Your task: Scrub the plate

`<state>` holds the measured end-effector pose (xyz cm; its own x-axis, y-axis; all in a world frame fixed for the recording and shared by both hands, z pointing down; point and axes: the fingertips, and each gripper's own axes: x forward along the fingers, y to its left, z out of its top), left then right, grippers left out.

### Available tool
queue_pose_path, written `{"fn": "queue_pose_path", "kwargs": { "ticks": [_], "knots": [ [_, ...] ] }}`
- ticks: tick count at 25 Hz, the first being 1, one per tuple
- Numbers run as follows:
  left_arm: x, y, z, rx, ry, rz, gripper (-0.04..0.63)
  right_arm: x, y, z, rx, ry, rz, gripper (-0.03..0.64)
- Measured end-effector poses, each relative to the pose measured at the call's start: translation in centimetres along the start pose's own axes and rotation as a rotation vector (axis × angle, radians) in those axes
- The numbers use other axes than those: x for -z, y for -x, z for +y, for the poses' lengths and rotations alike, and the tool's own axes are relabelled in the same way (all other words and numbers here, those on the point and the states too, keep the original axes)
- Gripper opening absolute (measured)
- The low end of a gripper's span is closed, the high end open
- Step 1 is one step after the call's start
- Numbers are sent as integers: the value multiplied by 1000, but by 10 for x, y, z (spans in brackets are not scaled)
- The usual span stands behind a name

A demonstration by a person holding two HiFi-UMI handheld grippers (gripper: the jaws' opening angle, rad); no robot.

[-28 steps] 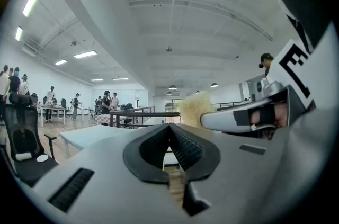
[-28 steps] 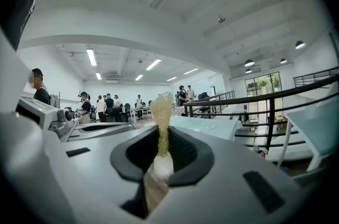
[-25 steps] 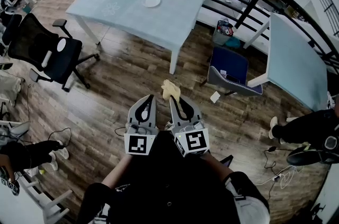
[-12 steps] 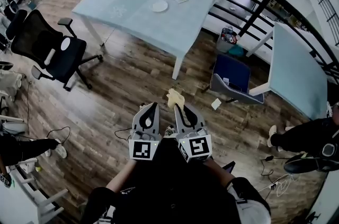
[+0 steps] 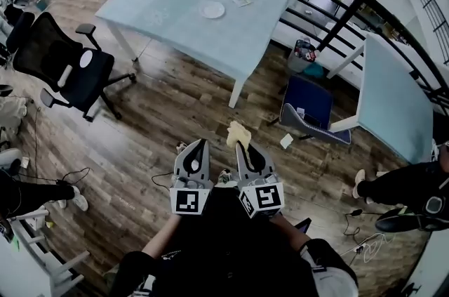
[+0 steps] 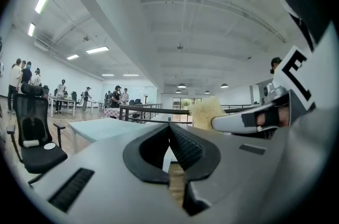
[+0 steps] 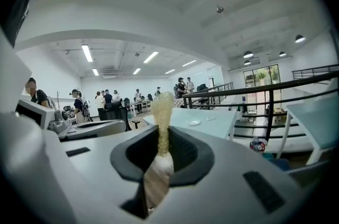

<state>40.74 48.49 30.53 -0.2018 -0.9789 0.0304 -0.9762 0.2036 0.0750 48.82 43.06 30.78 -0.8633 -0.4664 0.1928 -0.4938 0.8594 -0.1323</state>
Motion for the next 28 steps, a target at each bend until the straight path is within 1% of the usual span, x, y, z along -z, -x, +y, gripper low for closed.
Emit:
{"fn": "queue_pose_path", "kwargs": {
  "ticks": [3, 9, 14, 19, 28],
  "knots": [
    [2, -5, 15, -22, 16, 9, 12, -1, -13, 1, -5, -10, 8, 54],
    [4, -29, 48, -30, 30, 4, 12, -1, -56, 8, -22, -3, 28, 54],
    [-2, -55, 89, -43, 34, 7, 12, -8, -100, 19, -35, 1, 51, 54],
    [-4, -79, 132, -55, 63, 5, 12, -12, -150, 29, -39, 12, 63, 54],
    [-28, -119, 215, -15, 49, -27, 12, -36, -230, 60, -11, 22, 45, 54]
  ]
}}
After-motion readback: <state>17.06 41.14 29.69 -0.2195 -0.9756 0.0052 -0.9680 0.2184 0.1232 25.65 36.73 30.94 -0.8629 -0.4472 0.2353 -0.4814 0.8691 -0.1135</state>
